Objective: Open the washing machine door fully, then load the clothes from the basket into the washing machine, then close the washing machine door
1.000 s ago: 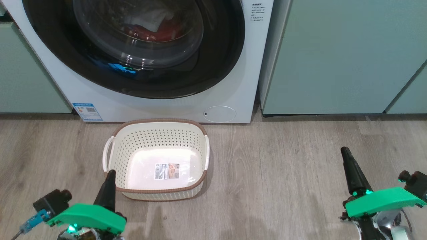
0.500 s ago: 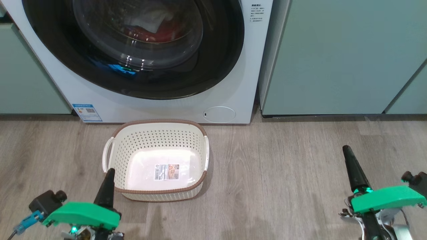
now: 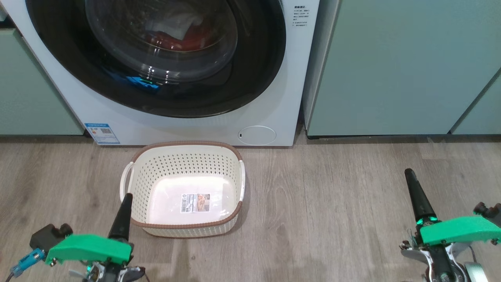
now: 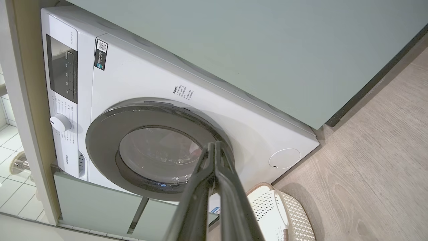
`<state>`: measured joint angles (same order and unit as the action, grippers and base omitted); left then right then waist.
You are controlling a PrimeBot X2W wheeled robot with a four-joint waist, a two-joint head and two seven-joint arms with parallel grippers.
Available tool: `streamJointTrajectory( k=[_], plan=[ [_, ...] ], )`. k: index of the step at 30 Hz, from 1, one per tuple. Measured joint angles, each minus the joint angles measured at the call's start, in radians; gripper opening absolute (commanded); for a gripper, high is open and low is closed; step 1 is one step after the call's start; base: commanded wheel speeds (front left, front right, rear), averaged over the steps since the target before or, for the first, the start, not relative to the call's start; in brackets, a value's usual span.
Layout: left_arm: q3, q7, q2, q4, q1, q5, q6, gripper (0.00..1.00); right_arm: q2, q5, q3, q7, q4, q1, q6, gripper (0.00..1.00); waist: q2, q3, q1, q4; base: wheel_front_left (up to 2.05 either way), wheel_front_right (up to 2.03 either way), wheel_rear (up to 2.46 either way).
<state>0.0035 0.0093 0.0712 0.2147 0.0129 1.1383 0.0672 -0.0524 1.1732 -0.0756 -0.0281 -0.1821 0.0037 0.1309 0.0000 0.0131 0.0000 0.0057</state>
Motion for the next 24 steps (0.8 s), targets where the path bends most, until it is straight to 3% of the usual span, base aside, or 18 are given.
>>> streamJointTrajectory(
  k=[24],
  plan=[
    [0.04, 0.057, -0.014, 0.033, -0.039, 0.271, 0.031, 0.0, -0.001, 0.263, -0.016, -0.034, -0.054, -0.031, 0.0, 0.0, 0.0, -0.006, 0.0001, -0.003, 0.0, 0.0, 0.0]
  ],
)
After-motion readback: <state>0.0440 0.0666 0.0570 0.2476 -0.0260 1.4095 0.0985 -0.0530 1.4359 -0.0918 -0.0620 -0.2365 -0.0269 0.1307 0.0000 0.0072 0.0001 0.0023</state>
